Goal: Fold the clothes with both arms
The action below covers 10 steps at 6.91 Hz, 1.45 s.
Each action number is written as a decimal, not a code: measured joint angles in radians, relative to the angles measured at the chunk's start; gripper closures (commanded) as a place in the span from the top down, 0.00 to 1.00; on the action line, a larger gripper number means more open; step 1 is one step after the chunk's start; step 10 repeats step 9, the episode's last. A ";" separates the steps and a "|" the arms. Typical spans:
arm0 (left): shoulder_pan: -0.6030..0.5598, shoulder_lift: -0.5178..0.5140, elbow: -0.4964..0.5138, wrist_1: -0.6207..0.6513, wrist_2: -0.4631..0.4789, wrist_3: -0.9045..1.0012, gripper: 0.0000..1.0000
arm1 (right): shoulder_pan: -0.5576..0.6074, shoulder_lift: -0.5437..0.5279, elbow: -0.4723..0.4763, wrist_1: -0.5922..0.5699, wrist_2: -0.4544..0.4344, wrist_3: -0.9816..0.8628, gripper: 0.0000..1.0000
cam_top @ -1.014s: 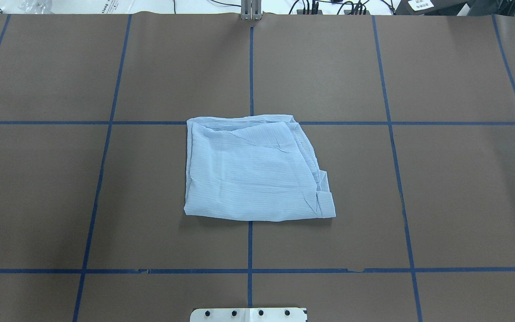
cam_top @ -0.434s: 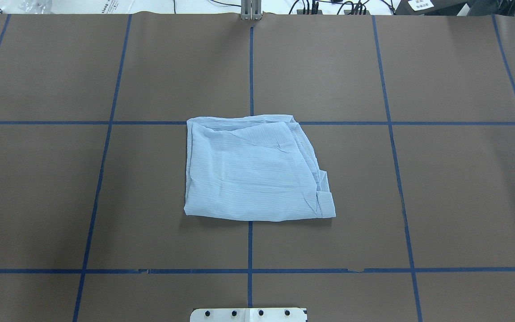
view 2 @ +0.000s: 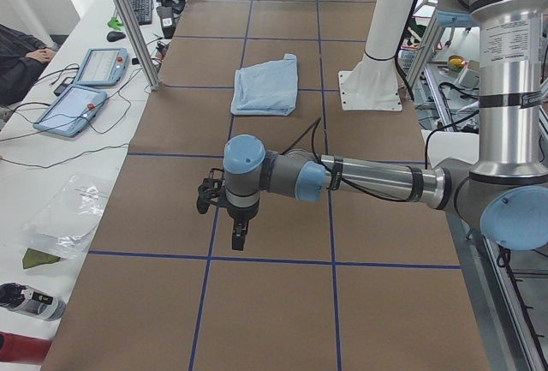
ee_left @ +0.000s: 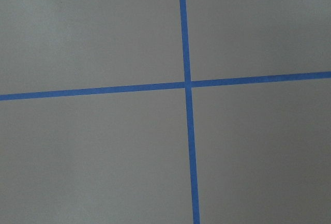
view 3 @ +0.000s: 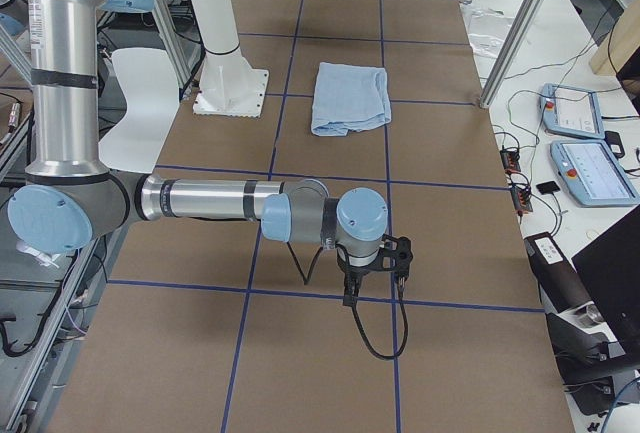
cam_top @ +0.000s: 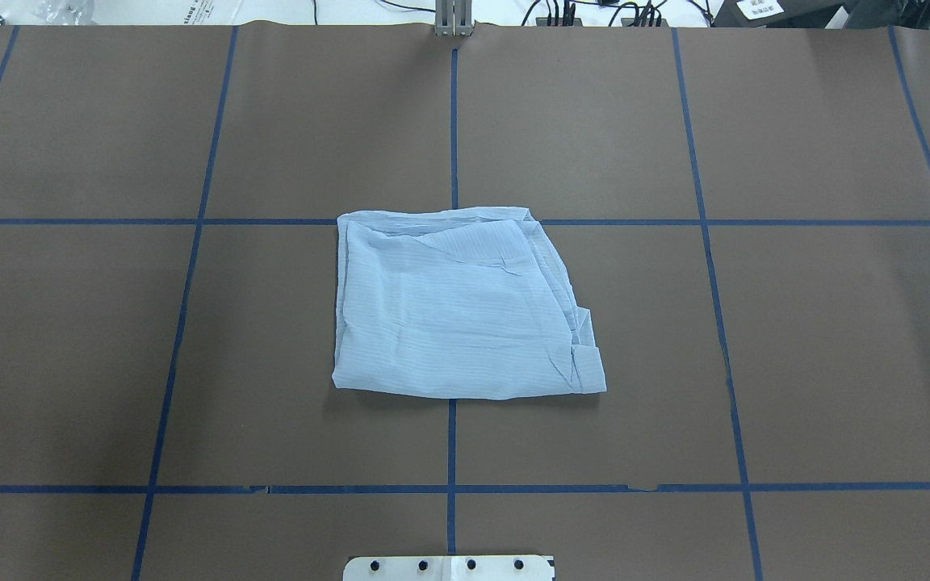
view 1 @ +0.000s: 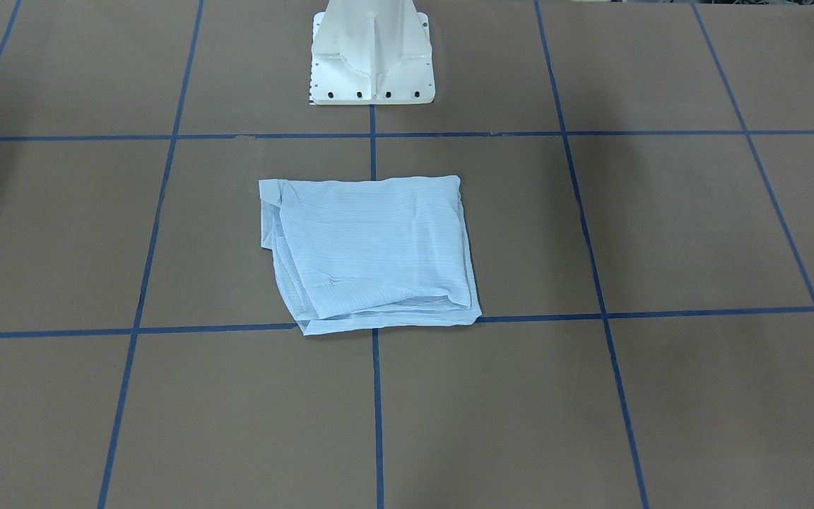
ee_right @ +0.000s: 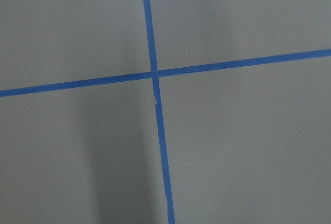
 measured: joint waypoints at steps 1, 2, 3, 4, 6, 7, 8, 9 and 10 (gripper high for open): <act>0.000 0.003 0.002 0.001 -0.053 0.000 1.00 | 0.000 0.000 0.000 0.001 0.000 0.000 1.00; 0.000 0.007 0.002 0.001 -0.091 0.000 1.00 | 0.000 0.000 -0.001 0.002 0.000 0.000 1.00; 0.000 0.009 0.002 0.001 -0.108 0.000 1.00 | 0.000 0.000 -0.001 0.003 0.000 0.000 1.00; 0.000 0.011 0.002 0.002 -0.114 0.000 1.00 | 0.000 0.000 -0.001 0.003 0.000 0.000 1.00; 0.000 0.011 0.006 0.001 -0.116 0.000 1.00 | 0.000 0.000 0.000 0.003 0.000 0.001 1.00; 0.000 0.011 0.008 0.000 -0.117 0.000 1.00 | 0.000 0.000 0.000 0.003 0.000 0.001 1.00; 0.000 0.011 0.009 0.000 -0.117 0.000 1.00 | 0.000 0.000 0.000 0.003 0.000 0.001 1.00; 0.000 0.010 0.011 0.000 -0.117 0.000 1.00 | 0.000 0.000 -0.001 0.003 0.000 0.000 1.00; 0.000 0.010 0.011 0.000 -0.117 0.000 1.00 | 0.000 0.000 -0.001 0.003 0.000 0.000 1.00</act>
